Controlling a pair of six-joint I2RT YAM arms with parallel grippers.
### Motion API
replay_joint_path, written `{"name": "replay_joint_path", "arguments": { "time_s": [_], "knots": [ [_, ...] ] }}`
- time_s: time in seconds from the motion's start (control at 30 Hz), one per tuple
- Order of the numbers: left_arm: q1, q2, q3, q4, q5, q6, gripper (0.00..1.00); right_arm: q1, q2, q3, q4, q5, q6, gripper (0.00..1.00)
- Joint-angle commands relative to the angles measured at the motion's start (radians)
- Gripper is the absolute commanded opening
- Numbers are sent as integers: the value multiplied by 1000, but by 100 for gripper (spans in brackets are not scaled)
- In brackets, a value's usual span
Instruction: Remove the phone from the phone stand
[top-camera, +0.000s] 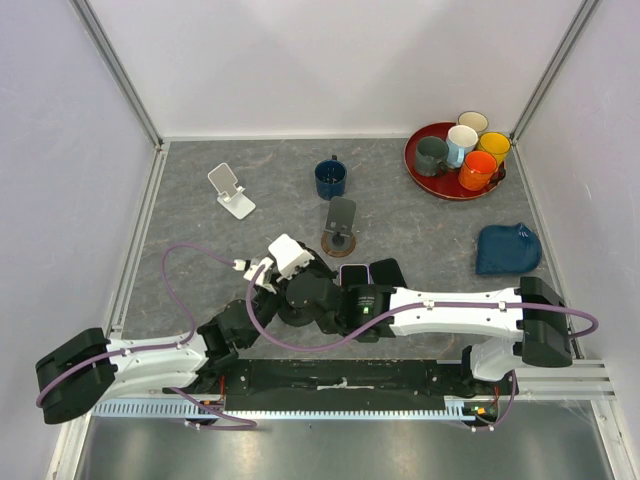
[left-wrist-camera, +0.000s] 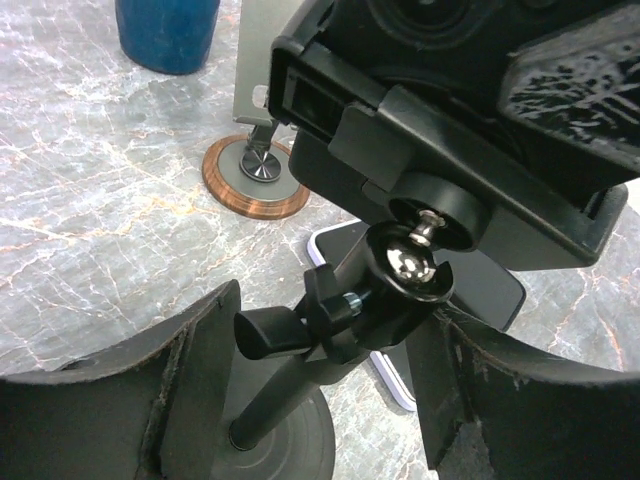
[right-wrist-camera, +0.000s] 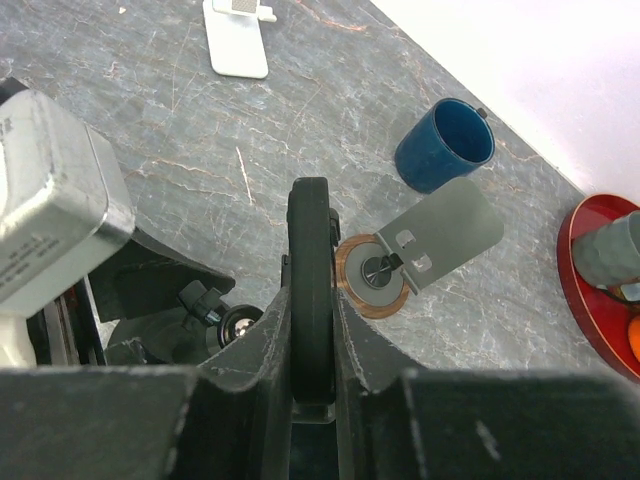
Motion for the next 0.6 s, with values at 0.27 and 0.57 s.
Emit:
{"name": "replay_joint_path", "arguments": {
  "time_s": [0.27,0.57],
  "knots": [
    [3,31,-61,56,-23,112,16,24,30,73,53,-17,99,0],
    [4,6,-61,45,-11,97,2,24,12,35,122,-63,37,0]
  ]
}}
